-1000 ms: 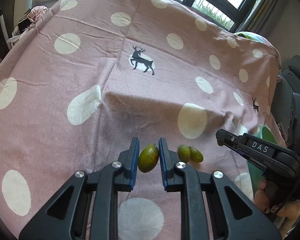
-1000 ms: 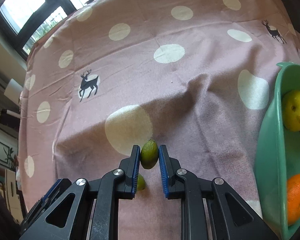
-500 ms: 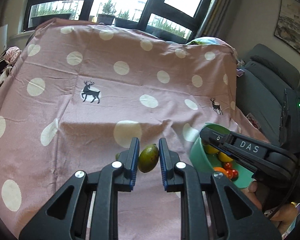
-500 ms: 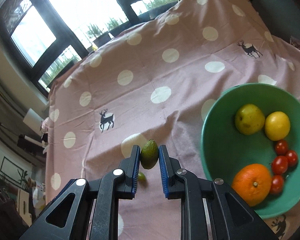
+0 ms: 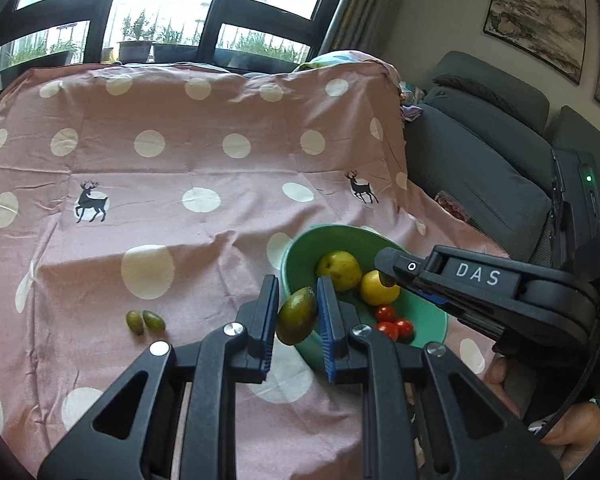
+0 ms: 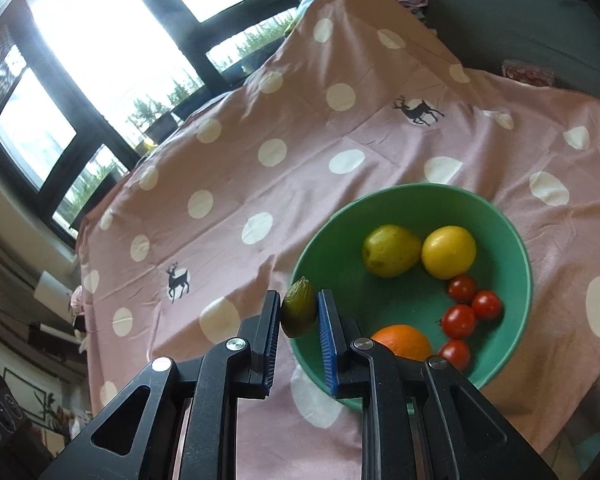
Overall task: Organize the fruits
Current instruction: 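Carry the olive in the right gripper over the bowl and lower it, then open the right gripper to release the olive in the bowl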
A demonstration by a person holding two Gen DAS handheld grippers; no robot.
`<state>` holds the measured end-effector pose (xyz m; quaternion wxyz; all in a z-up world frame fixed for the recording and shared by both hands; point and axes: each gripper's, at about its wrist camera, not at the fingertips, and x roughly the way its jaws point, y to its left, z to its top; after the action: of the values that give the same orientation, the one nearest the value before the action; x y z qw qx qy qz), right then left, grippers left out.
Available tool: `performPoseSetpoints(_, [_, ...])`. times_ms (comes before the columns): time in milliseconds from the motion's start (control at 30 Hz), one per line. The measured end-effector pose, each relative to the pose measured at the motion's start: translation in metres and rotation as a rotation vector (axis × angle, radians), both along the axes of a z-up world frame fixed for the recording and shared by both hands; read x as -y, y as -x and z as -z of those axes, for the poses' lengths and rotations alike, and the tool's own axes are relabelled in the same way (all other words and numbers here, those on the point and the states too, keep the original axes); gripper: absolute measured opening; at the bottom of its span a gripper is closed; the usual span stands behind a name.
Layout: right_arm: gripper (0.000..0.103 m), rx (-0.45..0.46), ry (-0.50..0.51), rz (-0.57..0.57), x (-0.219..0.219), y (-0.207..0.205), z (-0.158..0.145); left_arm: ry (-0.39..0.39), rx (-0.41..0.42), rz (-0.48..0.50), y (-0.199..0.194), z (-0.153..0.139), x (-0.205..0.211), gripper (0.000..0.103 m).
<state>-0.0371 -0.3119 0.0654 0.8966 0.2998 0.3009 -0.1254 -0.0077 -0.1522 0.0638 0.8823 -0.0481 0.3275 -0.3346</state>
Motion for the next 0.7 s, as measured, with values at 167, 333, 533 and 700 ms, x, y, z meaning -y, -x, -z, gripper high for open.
performPoseSetpoints(167, [0.021,-0.028,-0.008,0.054,0.018,0.009,0.004,0.040,-0.051,0.065,-0.003,0.007,0.022,0.019])
performPoseSetpoints(333, [0.021,-0.052,-0.015,0.079,0.032,0.015,0.008,0.052,-0.090,0.104,-0.007,0.018,0.045,0.019])
performPoseSetpoints(533, [0.021,-0.092,-0.030,0.098,0.047,0.016,0.018,0.052,-0.137,0.136,-0.011,0.032,0.066,0.019])
performPoseSetpoints(700, [0.021,-0.124,-0.047,0.092,0.055,0.012,0.026,0.029,-0.161,0.152,-0.013,0.043,0.080,0.020])
